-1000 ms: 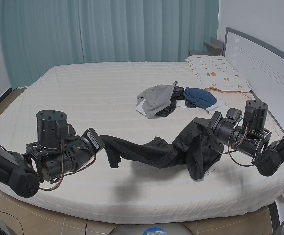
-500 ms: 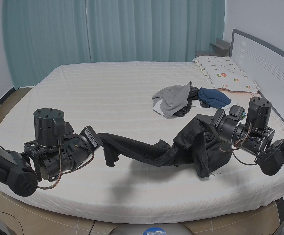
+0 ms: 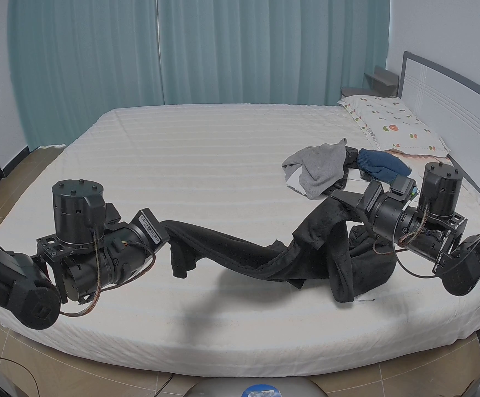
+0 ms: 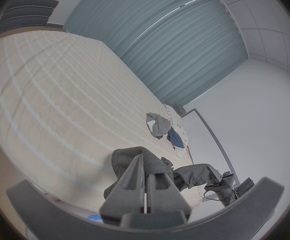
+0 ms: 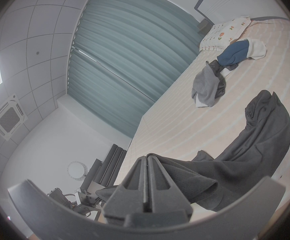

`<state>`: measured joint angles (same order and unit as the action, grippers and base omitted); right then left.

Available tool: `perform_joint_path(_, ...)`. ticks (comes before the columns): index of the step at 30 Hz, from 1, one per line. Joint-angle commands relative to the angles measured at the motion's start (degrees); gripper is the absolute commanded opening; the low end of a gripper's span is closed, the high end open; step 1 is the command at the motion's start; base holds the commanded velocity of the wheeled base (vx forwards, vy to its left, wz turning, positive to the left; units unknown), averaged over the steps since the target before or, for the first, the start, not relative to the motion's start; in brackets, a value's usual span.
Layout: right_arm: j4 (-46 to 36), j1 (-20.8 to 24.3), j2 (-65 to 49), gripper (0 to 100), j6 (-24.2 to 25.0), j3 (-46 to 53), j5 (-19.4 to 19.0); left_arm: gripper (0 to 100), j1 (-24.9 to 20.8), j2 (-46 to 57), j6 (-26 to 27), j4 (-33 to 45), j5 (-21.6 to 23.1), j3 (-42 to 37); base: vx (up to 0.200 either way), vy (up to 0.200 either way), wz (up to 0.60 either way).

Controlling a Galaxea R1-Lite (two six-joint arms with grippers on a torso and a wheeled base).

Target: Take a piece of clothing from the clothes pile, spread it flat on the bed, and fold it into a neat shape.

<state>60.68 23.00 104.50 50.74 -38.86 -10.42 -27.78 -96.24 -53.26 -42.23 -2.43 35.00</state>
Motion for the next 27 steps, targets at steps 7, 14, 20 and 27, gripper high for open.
perform_joint_path(7,0.0,0.0,-0.1,0,0.0,0.0,0.0,0,0.0,0.8,0.2,0.1,-0.1,-0.1,0.0,0.2,0.0)
perform_joint_path(14,0.0,0.1,0.1,0,0.0,0.0,0.0,0,0.2,0.8,0.2,0.1,-0.1,-0.1,0.0,0.2,0.0)
perform_joint_path(20,0.0,0.2,0.3,0,0.1,0.0,0.0,0,1.3,1.1,0.2,0.2,-0.3,-0.1,0.0,0.2,0.0)
perform_joint_path(27,0.0,0.1,-0.3,0,0.0,1.9,0.0,0,2.0,2.6,0.2,0.4,-0.3,-1.2,0.0,0.0,0.0)
